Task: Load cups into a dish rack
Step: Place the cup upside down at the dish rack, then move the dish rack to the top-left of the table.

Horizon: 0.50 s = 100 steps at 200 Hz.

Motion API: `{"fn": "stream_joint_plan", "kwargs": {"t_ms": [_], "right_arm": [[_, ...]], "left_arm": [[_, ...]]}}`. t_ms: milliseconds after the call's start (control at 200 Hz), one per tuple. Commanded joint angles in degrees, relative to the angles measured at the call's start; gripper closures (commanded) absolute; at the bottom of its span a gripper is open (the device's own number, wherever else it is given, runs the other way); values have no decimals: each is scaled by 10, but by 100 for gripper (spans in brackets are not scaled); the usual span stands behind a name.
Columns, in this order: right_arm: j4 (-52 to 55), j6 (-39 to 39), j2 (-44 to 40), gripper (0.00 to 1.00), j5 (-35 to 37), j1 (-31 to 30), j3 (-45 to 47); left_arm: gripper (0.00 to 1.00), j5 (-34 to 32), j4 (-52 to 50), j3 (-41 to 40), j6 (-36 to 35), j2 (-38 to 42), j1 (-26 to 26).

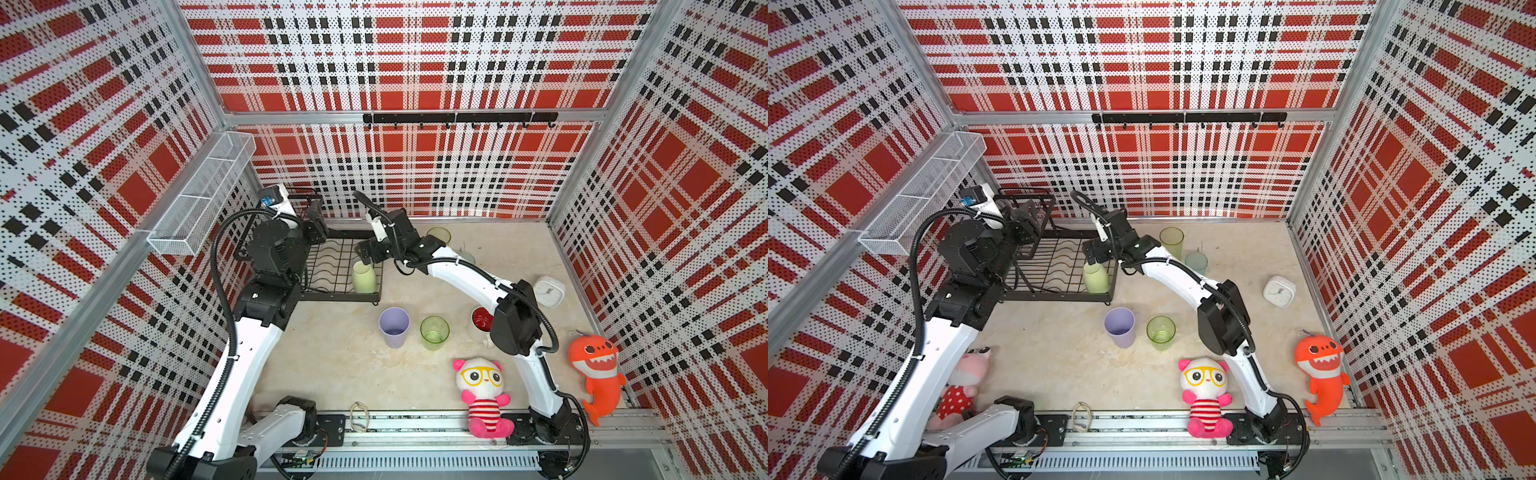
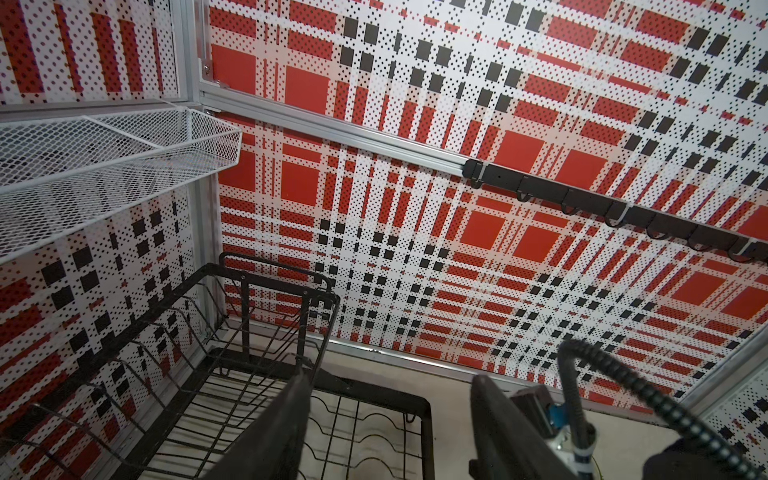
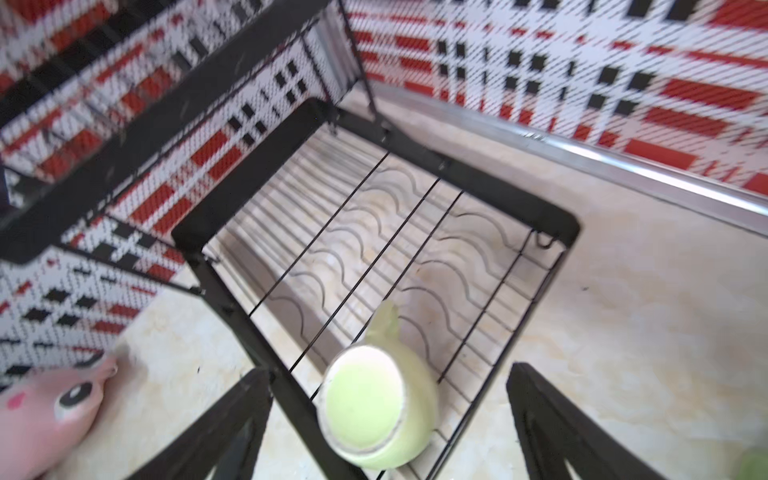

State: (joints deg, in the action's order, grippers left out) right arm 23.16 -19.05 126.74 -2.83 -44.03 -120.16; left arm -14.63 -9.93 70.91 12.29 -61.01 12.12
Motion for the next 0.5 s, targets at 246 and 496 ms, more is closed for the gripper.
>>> {"fn": "stream_joint_plan", "kwargs": {"t_ms": [246,496], "right_arm": [[-4,-156,33,16,71,11,4],[12,-196,90,25,43,11,-22]], "left_arm": [[35,-11,1,-14,-14,9,4],[35,-21,-3,-13,-23,12,4]]}}
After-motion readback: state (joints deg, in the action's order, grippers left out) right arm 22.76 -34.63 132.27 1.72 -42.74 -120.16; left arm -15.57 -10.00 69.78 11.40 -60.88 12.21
